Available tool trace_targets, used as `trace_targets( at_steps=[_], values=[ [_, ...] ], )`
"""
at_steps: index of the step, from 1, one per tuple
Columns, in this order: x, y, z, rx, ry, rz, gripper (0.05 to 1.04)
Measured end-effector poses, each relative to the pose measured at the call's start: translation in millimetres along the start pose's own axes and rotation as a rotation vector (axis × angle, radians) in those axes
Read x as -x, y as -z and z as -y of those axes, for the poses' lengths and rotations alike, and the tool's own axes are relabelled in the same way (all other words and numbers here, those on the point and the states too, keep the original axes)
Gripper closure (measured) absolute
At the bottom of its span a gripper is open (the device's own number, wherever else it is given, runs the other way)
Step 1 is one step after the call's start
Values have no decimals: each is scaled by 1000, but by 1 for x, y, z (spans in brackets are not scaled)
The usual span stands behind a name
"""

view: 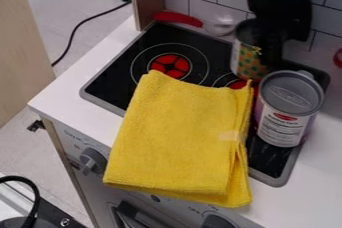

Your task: Move one of the cans to the upper left corner of the left burner.

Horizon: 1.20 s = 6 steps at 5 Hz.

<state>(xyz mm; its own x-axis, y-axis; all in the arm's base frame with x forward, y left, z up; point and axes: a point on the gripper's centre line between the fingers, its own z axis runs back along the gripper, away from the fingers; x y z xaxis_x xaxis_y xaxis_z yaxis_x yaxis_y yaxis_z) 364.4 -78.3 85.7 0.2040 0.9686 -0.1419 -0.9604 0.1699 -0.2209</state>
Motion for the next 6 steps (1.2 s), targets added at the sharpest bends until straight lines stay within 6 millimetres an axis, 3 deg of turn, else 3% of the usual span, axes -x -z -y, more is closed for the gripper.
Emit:
trace_targets(
  at_steps=[2, 4, 6],
  values=[
    [-27, -10, -13, 6, -43, -17, 85],
    [-50, -7, -30, -42, -44, -25, 85],
    [-86, -13, -52, -106, -5, -16, 85]
  ],
)
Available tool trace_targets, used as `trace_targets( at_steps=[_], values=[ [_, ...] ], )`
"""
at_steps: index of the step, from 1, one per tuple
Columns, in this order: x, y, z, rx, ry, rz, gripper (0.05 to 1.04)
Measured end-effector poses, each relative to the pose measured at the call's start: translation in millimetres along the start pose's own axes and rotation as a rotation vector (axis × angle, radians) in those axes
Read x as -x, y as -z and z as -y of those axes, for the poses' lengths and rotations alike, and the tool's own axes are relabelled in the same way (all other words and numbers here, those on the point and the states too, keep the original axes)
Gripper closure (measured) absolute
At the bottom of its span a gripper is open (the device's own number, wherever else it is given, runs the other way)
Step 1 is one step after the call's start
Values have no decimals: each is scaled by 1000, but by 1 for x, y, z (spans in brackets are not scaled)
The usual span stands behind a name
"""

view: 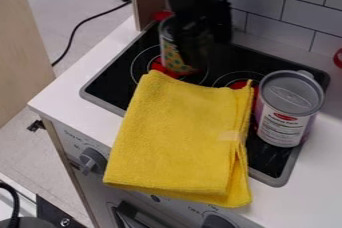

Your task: Move one of the cans to the upper left corner of the left burner.

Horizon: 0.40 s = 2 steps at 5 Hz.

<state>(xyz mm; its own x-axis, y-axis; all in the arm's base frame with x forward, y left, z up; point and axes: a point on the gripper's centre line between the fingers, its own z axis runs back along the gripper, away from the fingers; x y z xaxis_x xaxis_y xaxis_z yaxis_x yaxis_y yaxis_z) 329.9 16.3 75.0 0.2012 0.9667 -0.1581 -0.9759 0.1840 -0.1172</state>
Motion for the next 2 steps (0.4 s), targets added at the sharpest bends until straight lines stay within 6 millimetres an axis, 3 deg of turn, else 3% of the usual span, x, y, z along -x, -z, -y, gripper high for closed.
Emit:
trace_targets(
  at_steps=[2],
  values=[
    [-22, -10, -5, -34, 109, 68, 85]
  ],
)
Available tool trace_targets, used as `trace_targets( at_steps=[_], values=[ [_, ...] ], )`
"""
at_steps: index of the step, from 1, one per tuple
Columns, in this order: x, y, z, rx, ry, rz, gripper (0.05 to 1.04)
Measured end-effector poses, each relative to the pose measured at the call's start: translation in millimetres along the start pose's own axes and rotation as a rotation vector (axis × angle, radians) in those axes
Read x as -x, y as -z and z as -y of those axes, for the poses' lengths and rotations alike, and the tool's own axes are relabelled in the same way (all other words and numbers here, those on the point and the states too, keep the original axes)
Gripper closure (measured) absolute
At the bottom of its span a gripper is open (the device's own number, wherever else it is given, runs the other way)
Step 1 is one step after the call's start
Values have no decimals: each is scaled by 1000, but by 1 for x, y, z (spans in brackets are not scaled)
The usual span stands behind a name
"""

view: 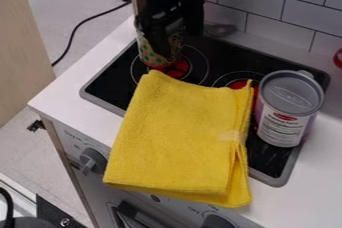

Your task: Move one of the cans to the upper left corner of the left burner.

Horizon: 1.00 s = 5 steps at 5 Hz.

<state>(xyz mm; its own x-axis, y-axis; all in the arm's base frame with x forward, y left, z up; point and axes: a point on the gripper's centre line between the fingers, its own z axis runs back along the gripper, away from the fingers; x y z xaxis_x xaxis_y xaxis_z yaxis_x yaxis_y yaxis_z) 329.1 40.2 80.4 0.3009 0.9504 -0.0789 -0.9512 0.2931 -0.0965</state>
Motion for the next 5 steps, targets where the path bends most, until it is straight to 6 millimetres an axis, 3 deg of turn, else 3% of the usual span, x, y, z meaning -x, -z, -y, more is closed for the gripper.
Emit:
trace_targets(
  at_steps=[1, 2, 3, 4, 5],
  values=[
    [8, 1, 7, -14, 127, 65, 85],
    [29, -15, 21, 40, 317, 129, 85],
    [55, -18, 18, 39, 456, 52, 85],
    [60, -30, -2, -6, 673, 24, 85],
    [41, -30, -25, -69, 804, -14, 85]
  ],
)
